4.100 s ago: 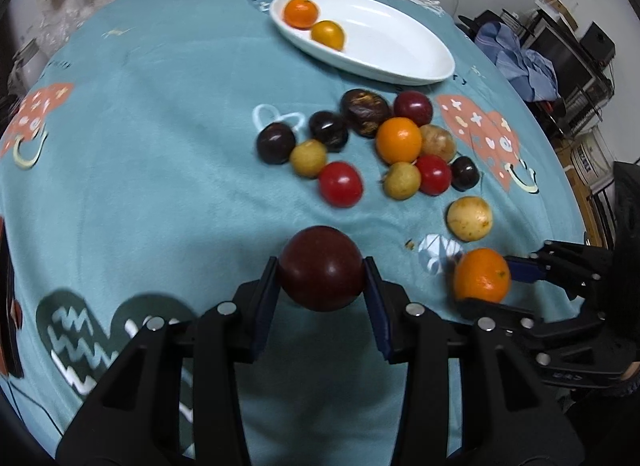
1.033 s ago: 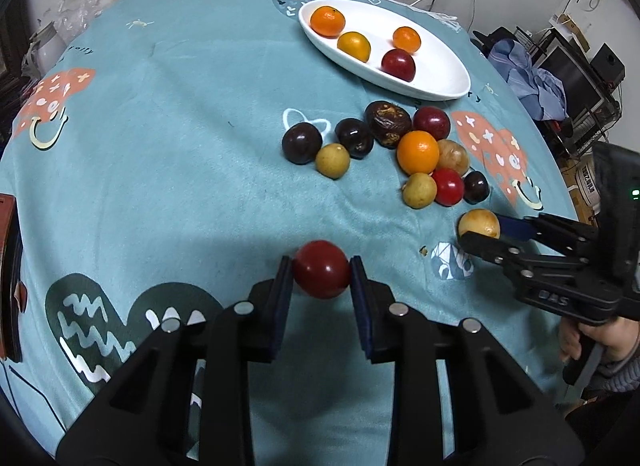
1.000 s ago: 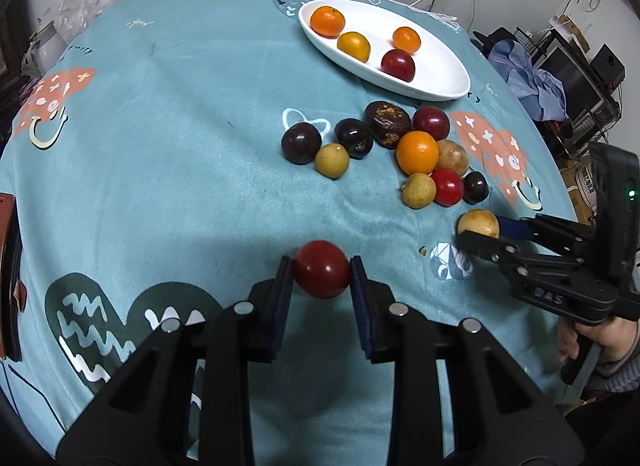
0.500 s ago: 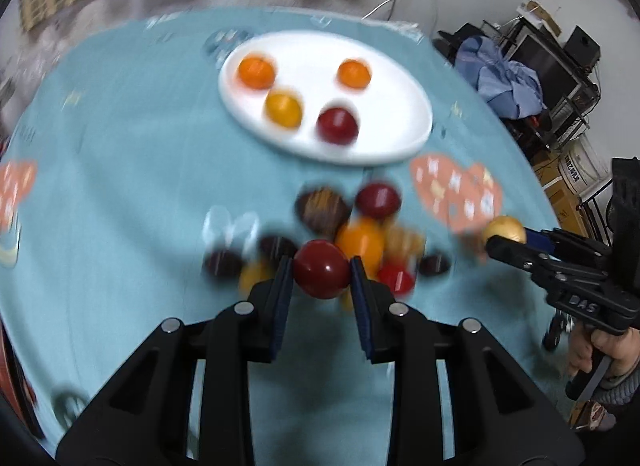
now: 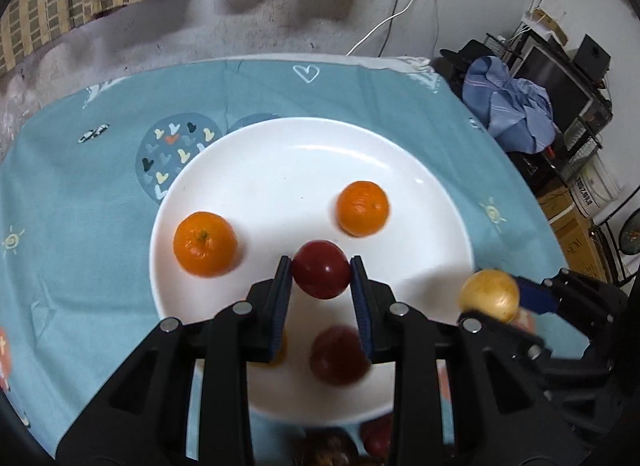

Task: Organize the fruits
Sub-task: 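Carry both fruits onto the white plate and open both tools, then grasp a small yellow fruit with the left tool while the right tool grasps a dark purple plum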

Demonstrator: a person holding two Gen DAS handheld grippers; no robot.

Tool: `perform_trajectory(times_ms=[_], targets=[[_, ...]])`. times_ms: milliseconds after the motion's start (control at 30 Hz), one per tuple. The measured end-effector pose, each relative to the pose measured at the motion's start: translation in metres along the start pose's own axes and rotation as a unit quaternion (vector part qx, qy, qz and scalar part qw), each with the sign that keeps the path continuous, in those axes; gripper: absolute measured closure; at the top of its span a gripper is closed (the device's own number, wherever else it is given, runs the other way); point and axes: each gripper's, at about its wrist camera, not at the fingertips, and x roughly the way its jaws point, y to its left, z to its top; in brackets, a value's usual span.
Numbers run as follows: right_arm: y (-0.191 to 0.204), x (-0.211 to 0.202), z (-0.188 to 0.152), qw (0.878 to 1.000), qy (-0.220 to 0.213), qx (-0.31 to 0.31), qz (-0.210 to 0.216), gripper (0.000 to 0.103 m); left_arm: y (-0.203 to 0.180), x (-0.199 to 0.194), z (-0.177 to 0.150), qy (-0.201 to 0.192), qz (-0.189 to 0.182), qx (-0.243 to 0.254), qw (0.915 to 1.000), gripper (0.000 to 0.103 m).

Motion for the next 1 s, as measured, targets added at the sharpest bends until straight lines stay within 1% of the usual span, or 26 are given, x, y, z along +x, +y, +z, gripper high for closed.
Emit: perform_trajectory(times_ms=[33,67,100,133,167,200,300,367,433,567,633,700,833,933,1000], targets=[[-0.001,0.005,0.000,1.000,0.007,-0.001,-0.003,0.066,0.001,0.005,0.001,0.002,0.005,-0.001,1.0000,0.058],[-0.001,0.009,0.000,1.000,0.010,-0.001,-0.008,0.066,0.003,0.009,0.001,0.001,0.007,-0.003,1.0000,0.050],[-0.003,0.010,-0.001,1.000,0.008,0.001,-0.007,0.064,0.003,0.010,0.001,-0.001,0.008,-0.005,1.0000,0.049],[-0.003,0.008,-0.002,1.000,0.005,0.005,-0.007,0.049,0.005,0.009,0.000,-0.002,0.005,-0.009,0.9999,0.049],[-0.004,0.004,-0.003,1.000,-0.005,0.011,-0.010,0.040,0.006,0.008,-0.002,-0.003,0.003,-0.013,0.9999,0.049],[-0.005,-0.002,-0.004,1.000,-0.019,0.016,-0.009,0.040,0.008,0.006,-0.004,-0.003,0.002,-0.019,0.9998,0.049],[-0.006,-0.018,-0.008,0.999,-0.031,0.028,-0.003,0.040,0.015,-0.008,-0.012,-0.009,0.004,-0.037,0.9993,0.049],[-0.006,-0.031,-0.014,0.998,-0.037,0.040,0.003,0.040,0.021,-0.023,-0.024,-0.016,0.003,-0.051,0.9986,0.048],[-0.006,-0.046,-0.031,0.998,-0.037,0.058,0.011,0.040,0.029,-0.043,-0.044,-0.018,0.013,-0.062,0.9978,0.047],[-0.004,-0.075,-0.084,0.995,-0.018,0.095,0.016,0.040,0.043,-0.067,-0.093,0.005,0.034,-0.075,0.9966,0.047],[-0.004,-0.087,-0.106,0.993,-0.006,0.114,0.022,0.040,0.048,-0.078,-0.123,0.022,0.043,-0.081,0.9955,0.047],[-0.003,-0.096,-0.124,0.992,0.011,0.122,0.024,0.040,0.050,-0.085,-0.146,0.033,0.048,-0.083,0.9949,0.047],[0.002,-0.107,-0.144,0.991,0.029,0.126,0.023,0.040,0.046,-0.093,-0.178,0.042,0.060,-0.073,0.9946,0.047],[0.011,-0.110,-0.145,0.992,0.037,0.122,0.027,0.040,0.045,-0.087,-0.187,0.051,0.060,-0.069,0.9945,0.049],[0.017,-0.112,-0.144,0.993,0.039,0.112,0.028,0.040,0.046,-0.083,-0.191,0.057,0.051,-0.073,0.9944,0.051]])
